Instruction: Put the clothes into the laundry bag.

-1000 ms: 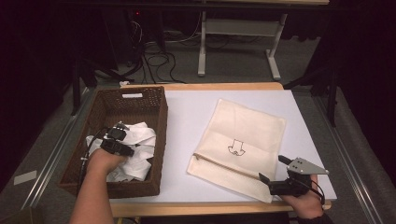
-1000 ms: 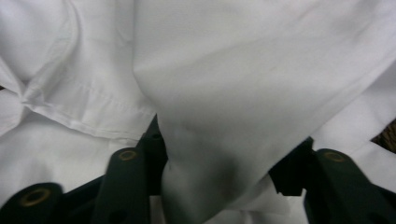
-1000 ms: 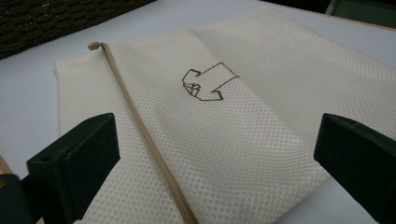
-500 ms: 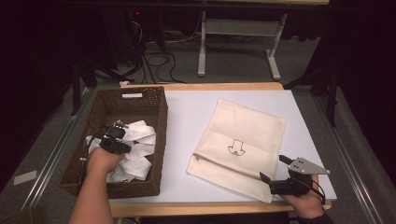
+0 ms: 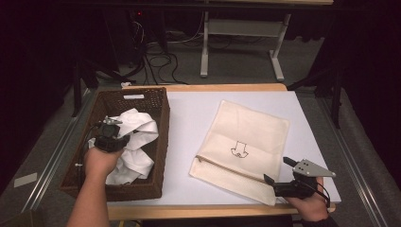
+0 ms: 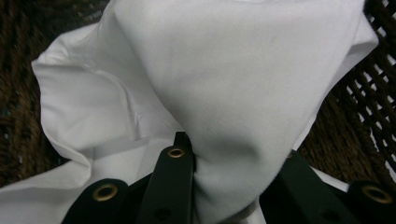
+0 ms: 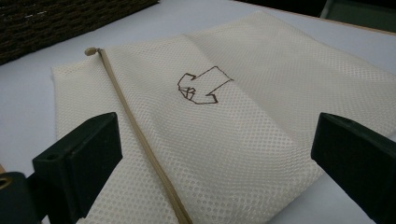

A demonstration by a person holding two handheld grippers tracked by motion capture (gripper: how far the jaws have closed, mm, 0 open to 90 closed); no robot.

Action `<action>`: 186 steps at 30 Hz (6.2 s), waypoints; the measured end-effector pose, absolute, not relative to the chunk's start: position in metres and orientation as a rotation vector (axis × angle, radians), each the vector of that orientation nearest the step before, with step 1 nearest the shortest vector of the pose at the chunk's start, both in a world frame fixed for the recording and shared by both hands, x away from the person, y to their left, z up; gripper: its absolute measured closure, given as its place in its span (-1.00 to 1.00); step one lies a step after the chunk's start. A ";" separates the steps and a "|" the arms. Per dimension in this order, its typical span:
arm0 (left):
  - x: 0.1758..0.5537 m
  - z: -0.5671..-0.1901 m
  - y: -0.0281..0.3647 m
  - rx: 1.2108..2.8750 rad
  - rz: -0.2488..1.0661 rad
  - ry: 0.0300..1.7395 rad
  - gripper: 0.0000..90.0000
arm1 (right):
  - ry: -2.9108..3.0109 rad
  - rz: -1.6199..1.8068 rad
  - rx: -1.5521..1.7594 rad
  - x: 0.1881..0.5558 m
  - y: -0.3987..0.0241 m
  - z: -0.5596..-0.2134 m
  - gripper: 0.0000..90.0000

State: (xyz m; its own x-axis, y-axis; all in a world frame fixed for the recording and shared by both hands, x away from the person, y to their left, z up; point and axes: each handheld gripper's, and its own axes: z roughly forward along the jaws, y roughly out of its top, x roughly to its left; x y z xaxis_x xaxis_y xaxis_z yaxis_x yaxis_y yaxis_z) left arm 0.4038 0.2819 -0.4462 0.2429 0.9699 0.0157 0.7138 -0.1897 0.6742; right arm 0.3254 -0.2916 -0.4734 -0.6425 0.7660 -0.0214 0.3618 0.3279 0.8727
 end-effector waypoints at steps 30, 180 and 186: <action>0.353 -0.405 0.276 1.608 1.080 1.162 0.76 | 2.151 1.270 1.002 0.324 -0.292 -0.473 -0.94; 0.278 -0.436 0.099 1.490 0.853 0.740 0.73 | 2.478 1.001 0.930 0.361 -0.218 -0.506 -0.05; 0.278 -0.440 0.093 1.517 0.843 0.734 0.73 | 2.481 1.005 0.942 0.363 -0.223 -0.507 0.24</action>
State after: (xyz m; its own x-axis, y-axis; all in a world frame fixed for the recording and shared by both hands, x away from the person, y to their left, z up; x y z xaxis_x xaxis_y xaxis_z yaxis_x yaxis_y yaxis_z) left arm 0.2782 0.0929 -0.4397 0.5398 0.8357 0.1010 -0.0153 -0.1102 0.9938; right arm 0.3627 -0.2229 -0.5071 -0.7388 0.6731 -0.0321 0.4611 0.5397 0.7044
